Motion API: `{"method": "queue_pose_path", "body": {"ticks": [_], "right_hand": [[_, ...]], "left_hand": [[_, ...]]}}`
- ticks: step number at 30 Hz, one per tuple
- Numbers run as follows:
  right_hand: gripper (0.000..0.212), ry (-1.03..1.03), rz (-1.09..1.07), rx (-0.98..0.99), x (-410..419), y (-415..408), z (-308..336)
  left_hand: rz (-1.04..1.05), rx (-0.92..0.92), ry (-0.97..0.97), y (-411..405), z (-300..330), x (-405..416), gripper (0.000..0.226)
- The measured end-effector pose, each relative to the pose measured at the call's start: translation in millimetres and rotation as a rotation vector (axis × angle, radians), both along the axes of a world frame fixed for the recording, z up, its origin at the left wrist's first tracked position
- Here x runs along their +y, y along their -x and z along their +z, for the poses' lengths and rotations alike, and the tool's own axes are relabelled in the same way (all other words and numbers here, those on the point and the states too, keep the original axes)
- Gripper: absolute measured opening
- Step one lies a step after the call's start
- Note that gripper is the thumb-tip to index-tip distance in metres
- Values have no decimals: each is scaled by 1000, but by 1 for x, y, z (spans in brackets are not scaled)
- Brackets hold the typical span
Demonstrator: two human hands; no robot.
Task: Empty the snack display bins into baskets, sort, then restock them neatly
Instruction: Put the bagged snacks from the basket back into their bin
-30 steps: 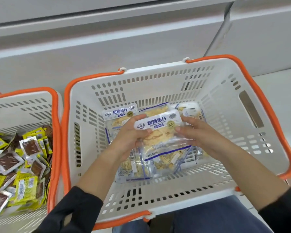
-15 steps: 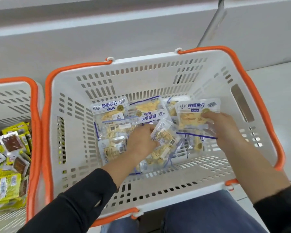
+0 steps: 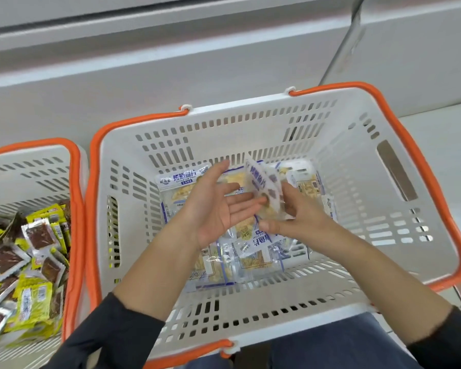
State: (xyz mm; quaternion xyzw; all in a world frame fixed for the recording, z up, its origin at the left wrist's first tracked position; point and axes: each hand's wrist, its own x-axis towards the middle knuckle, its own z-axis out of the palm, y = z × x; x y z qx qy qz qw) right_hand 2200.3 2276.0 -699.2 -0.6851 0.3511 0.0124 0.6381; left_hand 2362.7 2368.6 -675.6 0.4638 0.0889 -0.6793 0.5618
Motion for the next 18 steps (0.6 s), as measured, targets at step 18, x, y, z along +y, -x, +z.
{"method": "queue_pose_path", "body": {"ticks": [18], "right_hand": [[22, -55, -412, 169, -52, 33, 7]], "left_hand": [[-699, -1408, -156, 2, -64, 7, 41]]}}
